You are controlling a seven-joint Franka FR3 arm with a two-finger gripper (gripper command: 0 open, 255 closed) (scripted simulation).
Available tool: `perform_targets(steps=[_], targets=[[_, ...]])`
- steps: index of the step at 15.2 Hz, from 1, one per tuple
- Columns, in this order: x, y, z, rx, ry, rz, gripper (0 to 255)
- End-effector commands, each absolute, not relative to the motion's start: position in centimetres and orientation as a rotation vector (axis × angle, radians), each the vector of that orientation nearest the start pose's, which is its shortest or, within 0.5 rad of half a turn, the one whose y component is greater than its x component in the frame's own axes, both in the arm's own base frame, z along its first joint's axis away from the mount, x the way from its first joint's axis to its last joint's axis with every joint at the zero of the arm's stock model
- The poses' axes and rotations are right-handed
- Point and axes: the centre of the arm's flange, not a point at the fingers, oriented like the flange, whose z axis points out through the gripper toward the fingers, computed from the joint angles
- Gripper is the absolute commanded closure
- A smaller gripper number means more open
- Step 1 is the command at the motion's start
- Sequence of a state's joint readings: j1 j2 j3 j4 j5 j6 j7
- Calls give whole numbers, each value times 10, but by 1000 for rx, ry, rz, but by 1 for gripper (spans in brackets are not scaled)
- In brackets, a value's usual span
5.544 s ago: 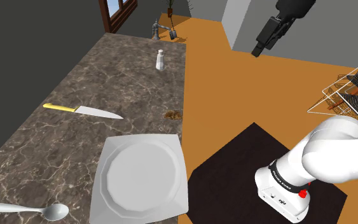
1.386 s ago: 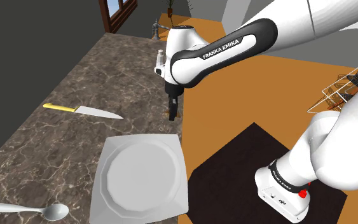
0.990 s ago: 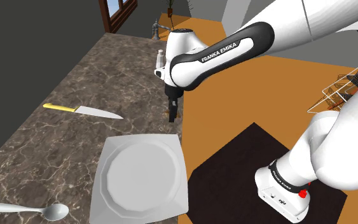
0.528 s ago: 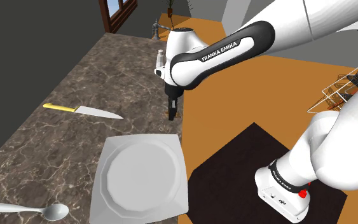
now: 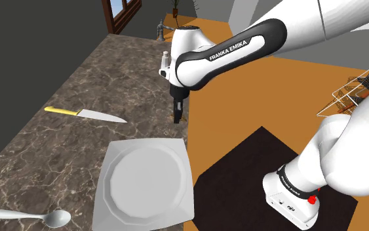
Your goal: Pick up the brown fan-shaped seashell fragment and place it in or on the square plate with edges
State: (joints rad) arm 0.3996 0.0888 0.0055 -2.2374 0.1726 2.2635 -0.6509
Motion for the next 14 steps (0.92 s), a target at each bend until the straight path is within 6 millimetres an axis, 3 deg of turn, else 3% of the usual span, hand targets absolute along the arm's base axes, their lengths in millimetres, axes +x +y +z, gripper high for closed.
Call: perform_targets(steps=[1, 14], targets=[[483, 212, 335, -2677, -1363, 71, 255], [483, 212, 404, -2677, -1363, 71, 255]])
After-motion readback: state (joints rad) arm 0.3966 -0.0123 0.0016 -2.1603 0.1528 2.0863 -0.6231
